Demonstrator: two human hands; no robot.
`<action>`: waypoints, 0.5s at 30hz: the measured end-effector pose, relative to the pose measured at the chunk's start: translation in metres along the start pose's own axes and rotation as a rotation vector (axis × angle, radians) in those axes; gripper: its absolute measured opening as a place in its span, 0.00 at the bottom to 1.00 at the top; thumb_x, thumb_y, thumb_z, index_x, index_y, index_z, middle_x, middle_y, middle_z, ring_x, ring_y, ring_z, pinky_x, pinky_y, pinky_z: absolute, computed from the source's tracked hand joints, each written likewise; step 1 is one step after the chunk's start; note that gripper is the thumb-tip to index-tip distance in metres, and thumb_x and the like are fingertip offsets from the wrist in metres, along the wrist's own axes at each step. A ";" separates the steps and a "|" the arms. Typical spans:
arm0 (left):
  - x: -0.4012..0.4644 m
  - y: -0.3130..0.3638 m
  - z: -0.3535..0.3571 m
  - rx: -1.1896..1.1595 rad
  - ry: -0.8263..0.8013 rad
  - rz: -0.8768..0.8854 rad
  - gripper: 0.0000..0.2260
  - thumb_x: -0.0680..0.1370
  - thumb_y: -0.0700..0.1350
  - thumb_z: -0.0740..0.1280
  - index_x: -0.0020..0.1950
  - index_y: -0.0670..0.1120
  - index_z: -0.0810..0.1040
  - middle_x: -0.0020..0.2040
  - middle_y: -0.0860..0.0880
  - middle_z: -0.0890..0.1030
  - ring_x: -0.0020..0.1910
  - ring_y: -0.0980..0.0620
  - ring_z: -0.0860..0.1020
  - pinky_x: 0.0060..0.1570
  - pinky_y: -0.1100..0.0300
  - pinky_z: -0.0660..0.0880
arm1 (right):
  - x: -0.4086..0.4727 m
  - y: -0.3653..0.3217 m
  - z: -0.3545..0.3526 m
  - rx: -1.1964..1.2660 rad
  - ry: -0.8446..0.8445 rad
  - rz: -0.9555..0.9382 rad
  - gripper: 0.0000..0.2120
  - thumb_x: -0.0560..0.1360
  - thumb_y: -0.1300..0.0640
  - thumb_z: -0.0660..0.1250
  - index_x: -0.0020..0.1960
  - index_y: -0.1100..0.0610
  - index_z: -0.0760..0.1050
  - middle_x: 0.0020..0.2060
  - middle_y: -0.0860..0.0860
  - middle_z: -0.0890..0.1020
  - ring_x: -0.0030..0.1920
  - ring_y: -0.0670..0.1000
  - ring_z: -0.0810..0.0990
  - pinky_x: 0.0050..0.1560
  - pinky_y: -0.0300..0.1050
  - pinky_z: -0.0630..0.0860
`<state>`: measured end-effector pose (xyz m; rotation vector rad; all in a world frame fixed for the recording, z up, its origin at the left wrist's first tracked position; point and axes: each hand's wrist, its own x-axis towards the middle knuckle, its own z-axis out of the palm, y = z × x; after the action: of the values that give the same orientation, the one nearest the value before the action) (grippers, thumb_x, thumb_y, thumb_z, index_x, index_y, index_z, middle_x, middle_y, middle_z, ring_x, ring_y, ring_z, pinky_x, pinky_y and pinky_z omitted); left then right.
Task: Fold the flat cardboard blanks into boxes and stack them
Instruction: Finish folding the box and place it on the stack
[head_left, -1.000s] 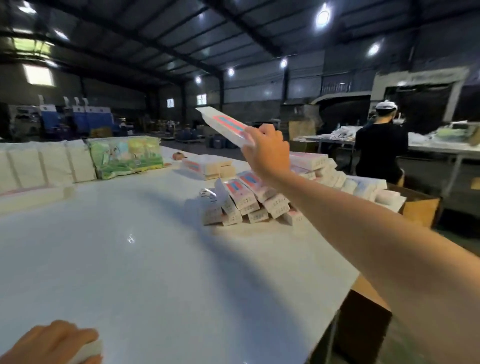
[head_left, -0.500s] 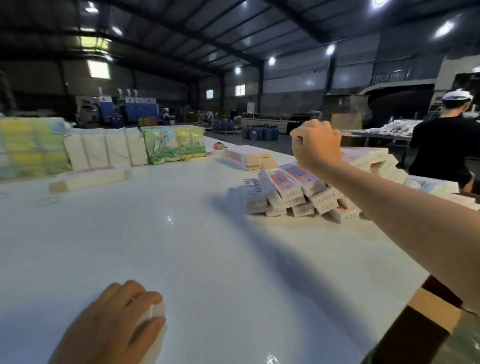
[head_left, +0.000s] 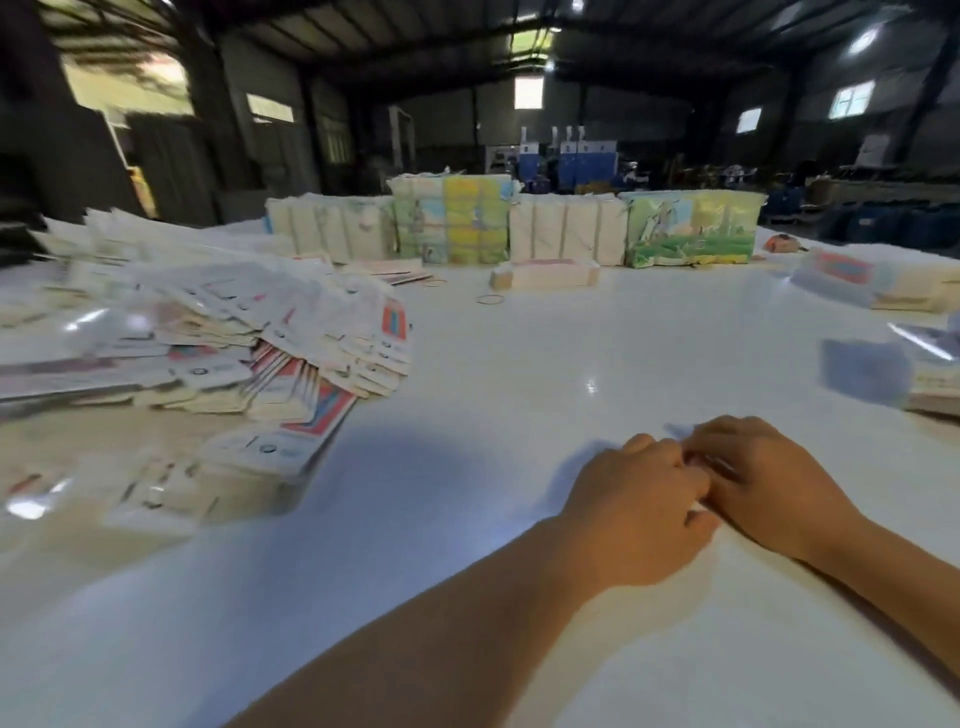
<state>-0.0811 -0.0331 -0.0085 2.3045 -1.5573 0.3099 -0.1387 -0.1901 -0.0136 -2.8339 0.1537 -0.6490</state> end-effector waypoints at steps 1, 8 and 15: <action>0.000 0.000 0.000 0.000 -0.003 0.000 0.12 0.79 0.49 0.59 0.58 0.47 0.77 0.58 0.46 0.74 0.57 0.47 0.67 0.52 0.52 0.67 | 0.000 0.001 0.001 0.005 0.002 -0.002 0.06 0.75 0.60 0.67 0.45 0.53 0.83 0.45 0.51 0.82 0.48 0.56 0.77 0.45 0.48 0.72; 0.022 -0.028 -0.032 -0.241 -0.076 -0.226 0.10 0.78 0.50 0.62 0.49 0.46 0.80 0.48 0.47 0.79 0.51 0.44 0.76 0.45 0.56 0.71 | 0.004 0.019 0.014 -0.029 0.085 -0.062 0.10 0.71 0.66 0.70 0.43 0.51 0.83 0.43 0.50 0.83 0.43 0.58 0.80 0.42 0.50 0.75; 0.048 -0.190 -0.101 0.176 0.036 -0.768 0.11 0.77 0.45 0.60 0.58 0.44 0.73 0.59 0.44 0.74 0.57 0.43 0.73 0.49 0.55 0.69 | 0.008 0.023 0.019 -0.016 0.182 -0.112 0.23 0.76 0.41 0.54 0.39 0.51 0.83 0.45 0.46 0.84 0.42 0.55 0.83 0.46 0.39 0.71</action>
<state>0.1139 0.0307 0.0723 2.7963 -0.5495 0.2839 -0.1247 -0.2098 -0.0326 -2.8120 0.0307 -0.9335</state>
